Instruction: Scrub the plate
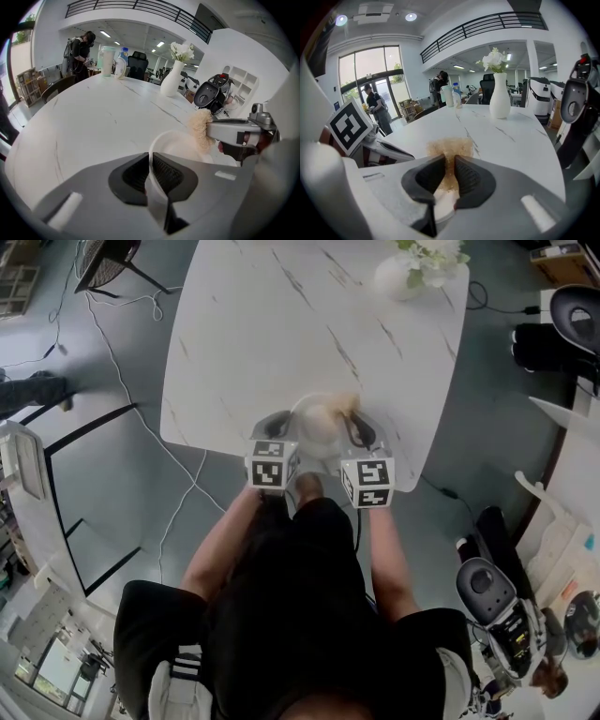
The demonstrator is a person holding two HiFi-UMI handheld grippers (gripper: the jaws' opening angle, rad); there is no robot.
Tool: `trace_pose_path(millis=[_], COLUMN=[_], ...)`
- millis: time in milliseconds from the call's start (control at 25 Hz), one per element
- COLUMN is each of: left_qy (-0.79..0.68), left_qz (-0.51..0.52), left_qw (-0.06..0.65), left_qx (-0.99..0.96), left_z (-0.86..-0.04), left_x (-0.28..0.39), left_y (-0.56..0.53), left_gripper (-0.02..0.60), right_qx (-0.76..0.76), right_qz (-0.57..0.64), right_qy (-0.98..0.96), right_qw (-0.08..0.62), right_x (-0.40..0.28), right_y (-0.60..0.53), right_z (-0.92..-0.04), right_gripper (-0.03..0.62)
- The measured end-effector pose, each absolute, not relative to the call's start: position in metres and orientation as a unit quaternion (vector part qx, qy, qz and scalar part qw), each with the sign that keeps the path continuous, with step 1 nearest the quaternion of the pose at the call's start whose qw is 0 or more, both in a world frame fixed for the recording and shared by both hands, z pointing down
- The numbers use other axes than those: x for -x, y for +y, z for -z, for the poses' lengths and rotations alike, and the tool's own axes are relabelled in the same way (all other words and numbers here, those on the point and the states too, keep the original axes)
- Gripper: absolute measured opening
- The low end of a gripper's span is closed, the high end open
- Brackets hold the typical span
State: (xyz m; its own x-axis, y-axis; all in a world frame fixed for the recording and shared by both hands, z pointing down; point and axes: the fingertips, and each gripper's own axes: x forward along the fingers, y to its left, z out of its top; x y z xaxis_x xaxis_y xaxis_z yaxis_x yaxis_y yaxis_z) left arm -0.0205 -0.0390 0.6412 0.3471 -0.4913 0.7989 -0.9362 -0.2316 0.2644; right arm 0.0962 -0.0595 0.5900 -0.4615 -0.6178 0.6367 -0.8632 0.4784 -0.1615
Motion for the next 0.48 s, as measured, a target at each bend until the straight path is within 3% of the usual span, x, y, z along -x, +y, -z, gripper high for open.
trace_pose_path(millis=[480], left_qy=[-0.5], left_qz=[-0.263], left_qw=[0.386], left_qx=[-0.729], left_z=[-0.633], left_x=[0.017], left_y=[-0.04], left_gripper=[0.008], right_qx=[-0.466], right_qz=[-0.228], right_qy=[-0.815], right_qw=[0.257], right_x=[-0.113], right_y=[-0.065], right_z=[-0.584], right_gripper=[0.061])
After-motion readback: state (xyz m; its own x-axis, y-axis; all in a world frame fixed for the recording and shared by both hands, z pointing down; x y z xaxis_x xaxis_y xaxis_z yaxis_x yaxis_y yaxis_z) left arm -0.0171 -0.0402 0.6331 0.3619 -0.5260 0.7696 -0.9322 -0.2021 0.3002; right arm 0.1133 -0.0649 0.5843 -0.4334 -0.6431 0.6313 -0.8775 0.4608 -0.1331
